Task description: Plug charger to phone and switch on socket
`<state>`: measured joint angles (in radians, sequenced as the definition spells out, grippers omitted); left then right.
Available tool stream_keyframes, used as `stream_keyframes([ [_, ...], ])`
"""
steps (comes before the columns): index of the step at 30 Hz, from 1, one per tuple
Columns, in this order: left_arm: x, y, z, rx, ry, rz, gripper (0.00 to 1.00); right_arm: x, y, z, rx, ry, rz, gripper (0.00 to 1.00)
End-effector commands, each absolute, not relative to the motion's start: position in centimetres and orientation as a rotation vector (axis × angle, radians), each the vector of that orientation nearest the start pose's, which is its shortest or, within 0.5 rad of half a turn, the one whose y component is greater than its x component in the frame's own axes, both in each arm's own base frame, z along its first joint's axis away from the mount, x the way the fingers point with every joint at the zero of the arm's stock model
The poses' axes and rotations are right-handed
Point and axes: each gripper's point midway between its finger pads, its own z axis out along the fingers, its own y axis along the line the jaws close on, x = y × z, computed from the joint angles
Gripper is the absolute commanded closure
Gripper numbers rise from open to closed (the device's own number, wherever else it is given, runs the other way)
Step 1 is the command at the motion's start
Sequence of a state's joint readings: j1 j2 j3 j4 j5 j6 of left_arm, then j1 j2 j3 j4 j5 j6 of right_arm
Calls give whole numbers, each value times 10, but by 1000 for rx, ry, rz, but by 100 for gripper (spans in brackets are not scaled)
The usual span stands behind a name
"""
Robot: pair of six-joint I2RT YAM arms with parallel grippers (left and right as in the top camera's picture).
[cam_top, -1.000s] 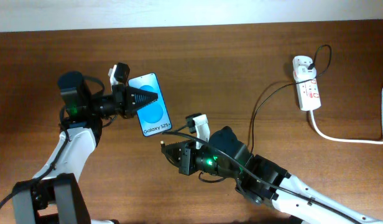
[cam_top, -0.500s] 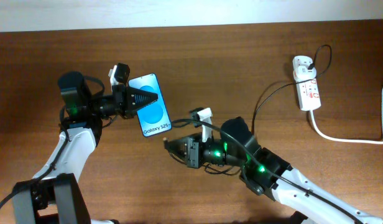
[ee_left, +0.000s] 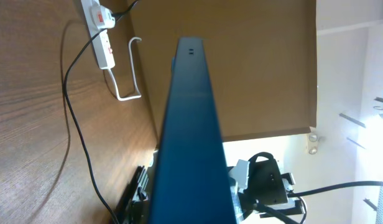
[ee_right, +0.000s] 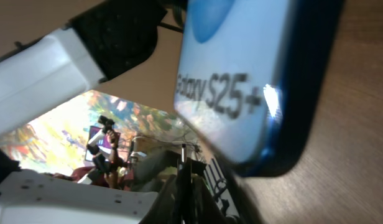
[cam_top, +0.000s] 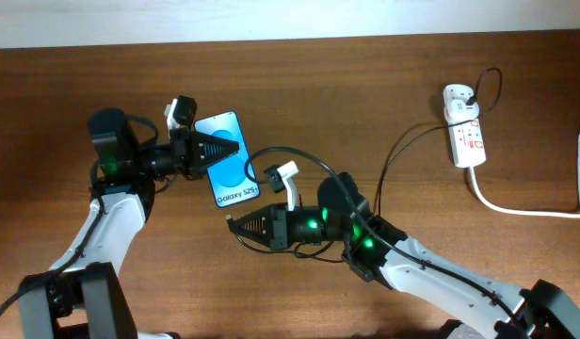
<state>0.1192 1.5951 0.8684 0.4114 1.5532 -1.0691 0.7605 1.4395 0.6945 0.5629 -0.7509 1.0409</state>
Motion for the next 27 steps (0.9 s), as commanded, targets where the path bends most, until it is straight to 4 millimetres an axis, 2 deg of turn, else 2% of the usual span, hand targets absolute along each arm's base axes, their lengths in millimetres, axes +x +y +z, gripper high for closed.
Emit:
stream_keyframes([
  [1, 338, -133, 242, 103, 2066, -2040, 100, 212, 354, 213, -312, 2135, 1895, 96],
  [3, 339, -131, 243, 112, 2058, -2030, 100, 218, 343, 202, -277, 2161, 1885, 96],
  [5, 340, -129, 244, 130, 2045, -2012, 100, 220, 339, 206, -288, 2139, 1899, 96],
  [8, 340, -129, 244, 130, 2045, -2012, 100, 220, 340, 219, -311, 2076, 1930, 96],
  [15, 340, -129, 244, 130, 2045, -2012, 100, 221, 340, 219, -305, 2077, 1928, 96],
  [27, 340, -129, 244, 130, 2045, -2012, 100, 231, 340, 214, -182, 2108, 1922, 96],
])
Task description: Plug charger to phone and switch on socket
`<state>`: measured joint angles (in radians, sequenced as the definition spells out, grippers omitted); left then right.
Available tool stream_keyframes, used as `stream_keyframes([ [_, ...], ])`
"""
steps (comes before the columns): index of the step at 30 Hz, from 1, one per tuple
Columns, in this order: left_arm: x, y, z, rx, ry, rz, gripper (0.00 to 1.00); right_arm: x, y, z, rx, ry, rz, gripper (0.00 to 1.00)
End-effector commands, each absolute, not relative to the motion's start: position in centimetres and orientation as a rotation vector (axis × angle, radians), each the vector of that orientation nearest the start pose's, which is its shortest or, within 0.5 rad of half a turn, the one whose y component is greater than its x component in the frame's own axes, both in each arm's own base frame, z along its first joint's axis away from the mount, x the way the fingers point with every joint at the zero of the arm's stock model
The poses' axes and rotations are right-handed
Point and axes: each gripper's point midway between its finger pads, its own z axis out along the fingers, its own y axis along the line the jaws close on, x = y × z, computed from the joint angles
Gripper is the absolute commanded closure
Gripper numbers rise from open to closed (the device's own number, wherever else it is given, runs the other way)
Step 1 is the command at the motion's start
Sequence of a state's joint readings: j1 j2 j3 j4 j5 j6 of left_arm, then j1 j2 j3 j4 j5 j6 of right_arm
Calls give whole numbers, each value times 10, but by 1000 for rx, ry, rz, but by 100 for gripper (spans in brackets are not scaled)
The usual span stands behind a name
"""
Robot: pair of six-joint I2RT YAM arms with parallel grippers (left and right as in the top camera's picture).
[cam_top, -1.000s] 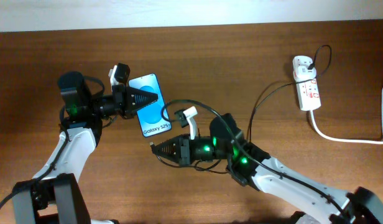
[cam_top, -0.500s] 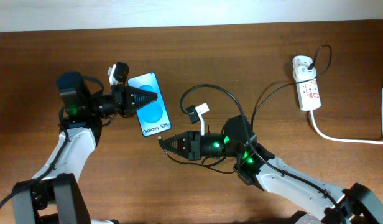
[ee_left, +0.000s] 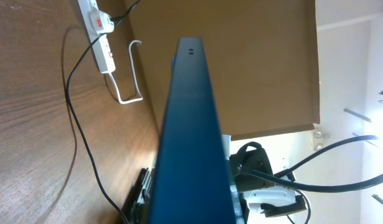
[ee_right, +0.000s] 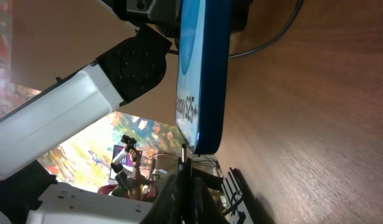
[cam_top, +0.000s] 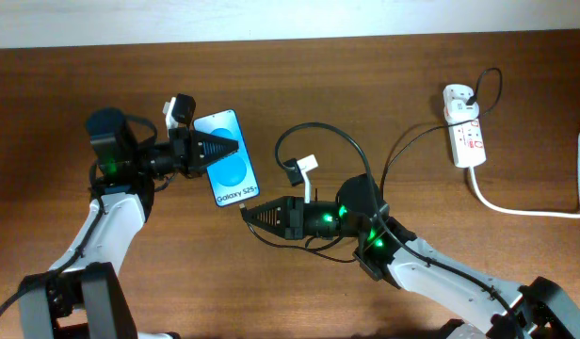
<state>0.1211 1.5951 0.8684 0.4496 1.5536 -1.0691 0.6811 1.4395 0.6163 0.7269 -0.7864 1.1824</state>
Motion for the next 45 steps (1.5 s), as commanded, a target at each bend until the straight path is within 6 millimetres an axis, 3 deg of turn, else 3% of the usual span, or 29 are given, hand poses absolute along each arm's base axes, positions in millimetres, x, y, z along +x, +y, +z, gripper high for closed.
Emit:
stream_keyframes([
  [1, 340, -129, 244, 130, 2045, -2012, 100, 233, 340, 214, -161, 2109, 1920, 96],
  [45, 342, -130, 244, 116, 2045, -2001, 100, 247, 342, 211, -36, 2088, 1849, 96],
])
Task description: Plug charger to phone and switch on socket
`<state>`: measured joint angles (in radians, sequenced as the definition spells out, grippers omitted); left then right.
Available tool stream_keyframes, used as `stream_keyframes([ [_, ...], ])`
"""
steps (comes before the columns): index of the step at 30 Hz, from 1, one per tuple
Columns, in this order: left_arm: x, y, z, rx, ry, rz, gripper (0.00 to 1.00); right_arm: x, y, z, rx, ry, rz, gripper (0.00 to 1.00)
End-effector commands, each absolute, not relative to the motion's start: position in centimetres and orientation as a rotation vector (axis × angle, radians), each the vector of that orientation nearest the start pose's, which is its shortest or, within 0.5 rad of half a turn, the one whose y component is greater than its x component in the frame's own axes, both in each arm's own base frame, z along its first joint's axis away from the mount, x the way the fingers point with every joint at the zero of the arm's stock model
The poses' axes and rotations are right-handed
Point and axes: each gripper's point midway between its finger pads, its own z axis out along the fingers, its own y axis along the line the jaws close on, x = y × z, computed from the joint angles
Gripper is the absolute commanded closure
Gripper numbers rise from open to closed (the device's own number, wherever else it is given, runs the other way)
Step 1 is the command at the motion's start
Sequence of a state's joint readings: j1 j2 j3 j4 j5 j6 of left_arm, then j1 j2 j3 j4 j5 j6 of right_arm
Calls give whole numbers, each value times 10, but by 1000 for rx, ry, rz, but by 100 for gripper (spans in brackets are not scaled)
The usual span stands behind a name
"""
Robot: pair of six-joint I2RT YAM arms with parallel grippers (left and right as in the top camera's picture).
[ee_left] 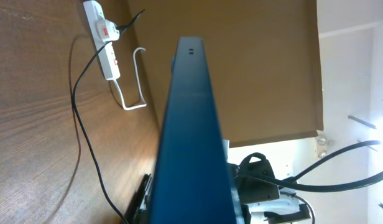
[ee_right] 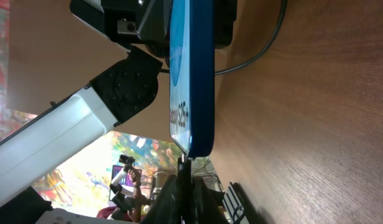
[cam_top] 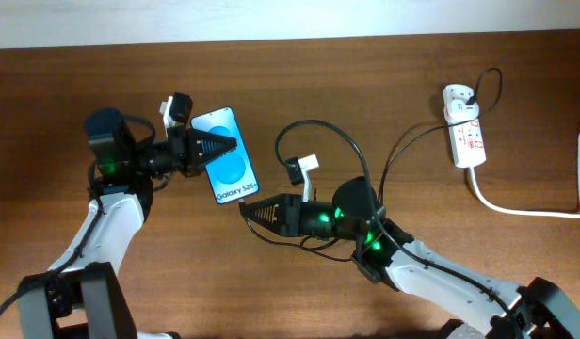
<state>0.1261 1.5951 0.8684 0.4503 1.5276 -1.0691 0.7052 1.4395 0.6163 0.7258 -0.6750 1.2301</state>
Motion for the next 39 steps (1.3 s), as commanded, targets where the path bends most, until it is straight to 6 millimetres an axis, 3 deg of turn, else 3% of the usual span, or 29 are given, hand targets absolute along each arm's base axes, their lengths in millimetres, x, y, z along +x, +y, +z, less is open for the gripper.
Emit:
stream_keyframes([
  [1, 342, -130, 244, 116, 2045, -2000, 100, 247, 342, 211, -36, 2088, 1849, 96],
  [7, 342, -130, 244, 116, 2045, -2000, 100, 251, 341, 211, -11, 2080, 1831, 96],
  [12, 343, -130, 243, 110, 2045, -1995, 100, 254, 343, 199, 15, 2115, 1825, 96],
  [28, 343, -135, 244, 134, 2042, -1989, 100, 252, 348, 204, 11, 2081, 1823, 96],
  [39, 337, -139, 248, 222, 2024, -1994, 100, 263, 338, 203, 5, 2070, 1794, 96],
])
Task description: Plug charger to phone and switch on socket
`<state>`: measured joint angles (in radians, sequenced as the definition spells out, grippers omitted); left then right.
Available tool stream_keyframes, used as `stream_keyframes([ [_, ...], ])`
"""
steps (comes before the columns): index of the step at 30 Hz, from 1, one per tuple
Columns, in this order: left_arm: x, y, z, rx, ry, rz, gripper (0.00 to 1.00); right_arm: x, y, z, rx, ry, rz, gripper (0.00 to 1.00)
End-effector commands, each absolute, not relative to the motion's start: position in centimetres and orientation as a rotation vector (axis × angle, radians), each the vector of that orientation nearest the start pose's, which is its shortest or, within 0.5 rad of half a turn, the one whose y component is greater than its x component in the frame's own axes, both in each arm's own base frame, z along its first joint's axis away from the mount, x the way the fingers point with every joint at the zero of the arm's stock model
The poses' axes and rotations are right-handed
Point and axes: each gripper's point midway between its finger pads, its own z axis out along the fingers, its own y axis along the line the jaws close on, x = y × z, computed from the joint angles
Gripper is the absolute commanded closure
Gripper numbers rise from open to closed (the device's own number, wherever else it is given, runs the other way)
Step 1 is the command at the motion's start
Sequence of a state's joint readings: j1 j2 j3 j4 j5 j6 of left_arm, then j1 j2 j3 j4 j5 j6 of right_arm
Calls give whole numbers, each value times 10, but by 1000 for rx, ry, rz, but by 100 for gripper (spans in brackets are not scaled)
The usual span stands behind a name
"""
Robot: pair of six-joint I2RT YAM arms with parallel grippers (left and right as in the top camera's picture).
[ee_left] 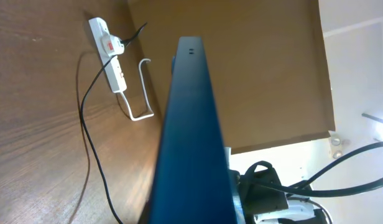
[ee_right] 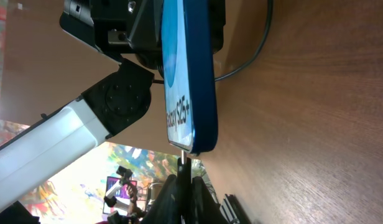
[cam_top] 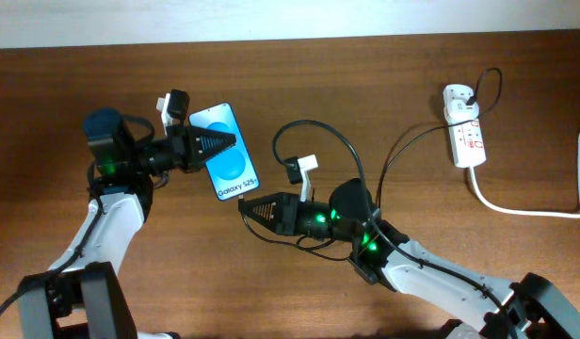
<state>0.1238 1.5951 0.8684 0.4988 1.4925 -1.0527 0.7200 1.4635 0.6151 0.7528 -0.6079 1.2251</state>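
Observation:
The blue phone (cam_top: 227, 164) marked Galaxy S25+ is held off the table, my left gripper (cam_top: 217, 144) shut on its far end. In the left wrist view only its dark blue edge (ee_left: 191, 130) shows. My right gripper (cam_top: 257, 209) is shut on the black charger plug (ee_right: 181, 167), whose metal tip meets the bottom edge of the phone (ee_right: 188, 93). The black cable (cam_top: 318, 132) loops back to the white socket strip (cam_top: 465, 127) at the far right, red switch (ee_left: 107, 45) on it.
A white cord (cam_top: 525, 208) runs from the strip off the right edge. A white tag (cam_top: 299, 169) hangs on the black cable near my right arm. Bare brown wood lies between the arms and the strip.
The phone and my left gripper have shifted slightly up and left. My right gripper followed, and the plug tip stays at the phone's bottom edge.
At first the plug sat low beside the phone's corner, the screen filling the right wrist view. Then my right gripper stood to the right with the tip under the phone's bottom edge. It has kept there as both grippers edged left.

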Motion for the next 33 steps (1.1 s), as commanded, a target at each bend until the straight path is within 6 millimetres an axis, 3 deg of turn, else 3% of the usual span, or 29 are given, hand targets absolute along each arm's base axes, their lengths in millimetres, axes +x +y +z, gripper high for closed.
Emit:
stream_keyframes([
  [1, 337, -139, 248, 222, 2024, -1994, 100, 266, 334, 203, -10, 2064, 1786, 96],
  [13, 336, -140, 248, 253, 2010, -1978, 100, 274, 326, 214, -56, 2011, 1786, 96],
  [18, 336, -140, 248, 252, 2010, -1978, 100, 267, 335, 214, -64, 2010, 1787, 96],
  [22, 336, -140, 248, 252, 2010, -1978, 100, 268, 336, 225, -84, 1954, 1800, 96],
  [33, 336, -140, 248, 253, 2010, -1978, 100, 268, 338, 226, -75, 1949, 1792, 96],
])
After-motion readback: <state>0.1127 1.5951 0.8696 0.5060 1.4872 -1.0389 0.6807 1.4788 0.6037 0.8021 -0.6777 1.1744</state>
